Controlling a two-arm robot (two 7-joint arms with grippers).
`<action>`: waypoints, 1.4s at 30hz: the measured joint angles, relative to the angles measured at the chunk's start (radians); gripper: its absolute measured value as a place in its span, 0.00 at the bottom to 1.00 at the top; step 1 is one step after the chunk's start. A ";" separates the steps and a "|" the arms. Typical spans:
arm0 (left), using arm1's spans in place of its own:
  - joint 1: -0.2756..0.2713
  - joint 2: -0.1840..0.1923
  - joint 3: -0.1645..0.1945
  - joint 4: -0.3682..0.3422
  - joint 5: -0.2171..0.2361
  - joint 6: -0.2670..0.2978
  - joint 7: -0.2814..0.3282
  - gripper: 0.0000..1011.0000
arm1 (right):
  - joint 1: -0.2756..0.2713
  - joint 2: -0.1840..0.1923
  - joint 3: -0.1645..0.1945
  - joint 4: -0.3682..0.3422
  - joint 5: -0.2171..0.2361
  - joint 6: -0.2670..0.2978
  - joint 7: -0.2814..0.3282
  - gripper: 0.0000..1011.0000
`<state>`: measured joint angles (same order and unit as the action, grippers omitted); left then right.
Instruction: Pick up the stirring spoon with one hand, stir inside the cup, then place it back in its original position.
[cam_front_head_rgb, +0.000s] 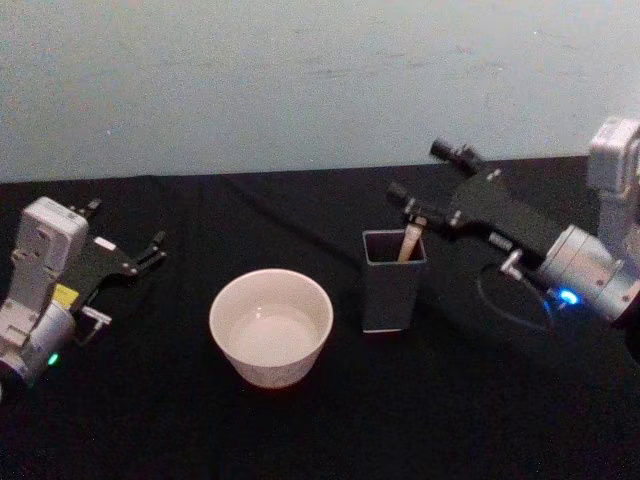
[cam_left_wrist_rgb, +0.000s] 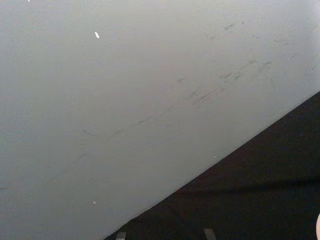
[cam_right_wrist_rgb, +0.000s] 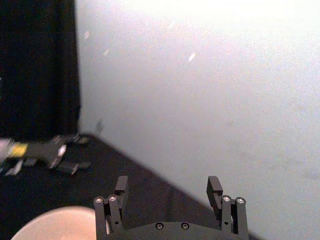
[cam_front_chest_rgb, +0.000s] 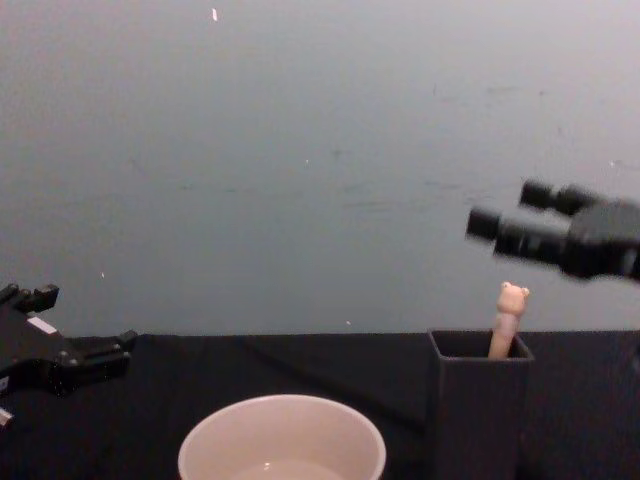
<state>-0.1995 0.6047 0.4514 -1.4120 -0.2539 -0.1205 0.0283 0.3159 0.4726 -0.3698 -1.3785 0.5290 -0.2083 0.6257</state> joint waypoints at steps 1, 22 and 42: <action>0.000 0.000 0.000 0.000 0.000 0.000 0.000 0.99 | -0.007 -0.006 0.020 -0.012 0.002 -0.009 -0.025 0.99; 0.000 0.000 0.000 0.000 0.000 0.000 0.000 0.99 | -0.027 -0.124 0.091 0.137 -0.172 0.077 -0.369 0.99; 0.000 0.000 0.000 0.000 0.000 0.000 0.000 0.99 | -0.021 -0.142 0.075 0.193 -0.214 0.107 -0.338 0.99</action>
<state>-0.1995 0.6047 0.4514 -1.4120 -0.2539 -0.1205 0.0283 0.2951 0.3308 -0.2946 -1.1854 0.3149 -0.1016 0.2875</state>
